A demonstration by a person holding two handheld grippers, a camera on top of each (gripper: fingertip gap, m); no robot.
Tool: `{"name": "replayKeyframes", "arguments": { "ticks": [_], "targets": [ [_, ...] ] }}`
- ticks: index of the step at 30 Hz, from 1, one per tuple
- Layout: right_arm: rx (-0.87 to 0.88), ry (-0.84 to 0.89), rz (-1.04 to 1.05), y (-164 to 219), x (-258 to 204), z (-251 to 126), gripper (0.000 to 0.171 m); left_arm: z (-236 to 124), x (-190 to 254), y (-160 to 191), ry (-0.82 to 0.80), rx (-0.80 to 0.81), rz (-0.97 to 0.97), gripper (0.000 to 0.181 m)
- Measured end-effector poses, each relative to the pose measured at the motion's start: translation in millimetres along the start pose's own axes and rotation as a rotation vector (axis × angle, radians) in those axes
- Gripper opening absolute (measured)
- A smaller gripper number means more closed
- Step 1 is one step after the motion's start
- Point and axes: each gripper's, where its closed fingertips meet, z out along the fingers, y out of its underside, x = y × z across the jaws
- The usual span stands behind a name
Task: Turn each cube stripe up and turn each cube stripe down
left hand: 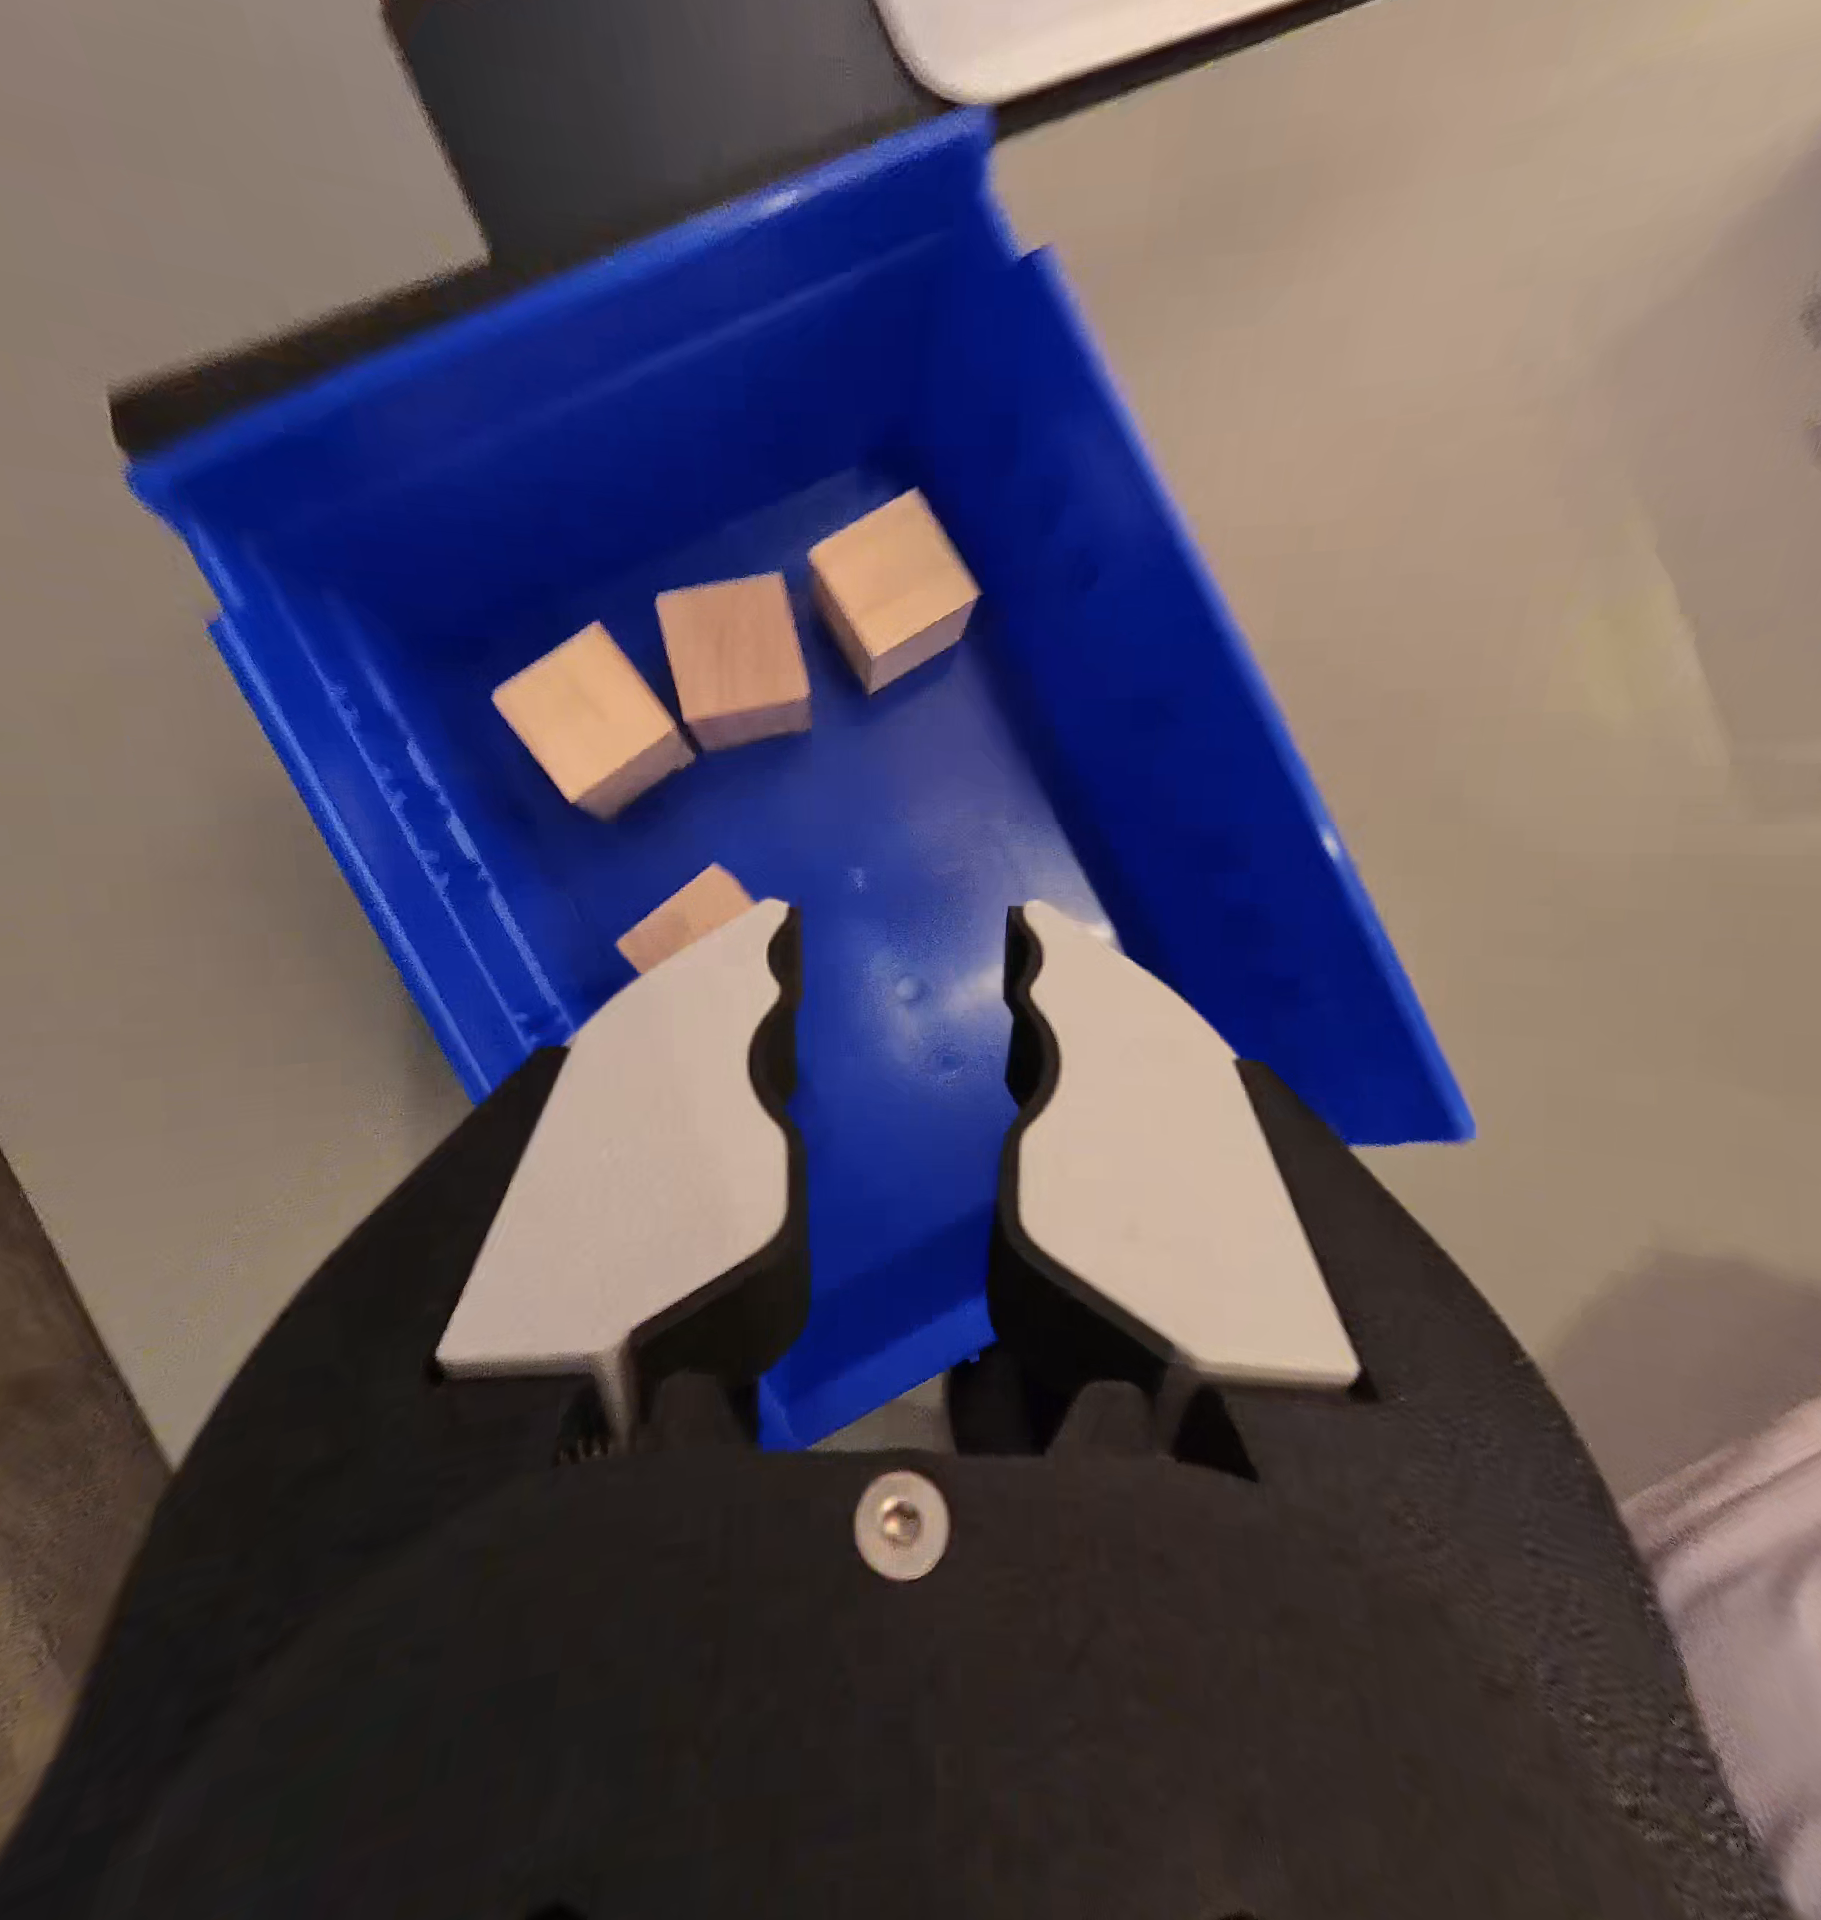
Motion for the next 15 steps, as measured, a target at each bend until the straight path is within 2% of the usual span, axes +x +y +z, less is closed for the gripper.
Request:
{"name": "replayKeyframes", "arguments": {
  "ticks": [1, 3, 5, 11, 15],
  "targets": [
    [0.014, -0.043, -0.003, -3.7, -8.7, 3.8, 0.04, 9.5, -9.0, 6.6, -0.028, -0.052, -0.066, 0.038],
    [-0.026, -0.077, 0.009, 2.3, -16.2, 10.3, 0.042, 27.0, -25.3, 28.1, -0.117, -0.218, -0.195, 0.041],
    [-0.08, -0.096, 0.011, 13.9, -21.6, 14.3, 0.044, 42.1, -30.6, 39.4, -0.162, -0.316, -0.236, 0.042],
    [-0.15, -0.116, 0.009, 33.7, -23.7, 18.0, 0.046, 61.6, -44.9, 47.1, -0.293, -0.408, -0.259, 0.047],
    [-0.167, -0.132, -0.014, 35.5, -27.2, 21.3, 0.046, 69.2, -52.0, 55.5, -0.305, -0.445, -0.305, 0.045]
  ]
}}
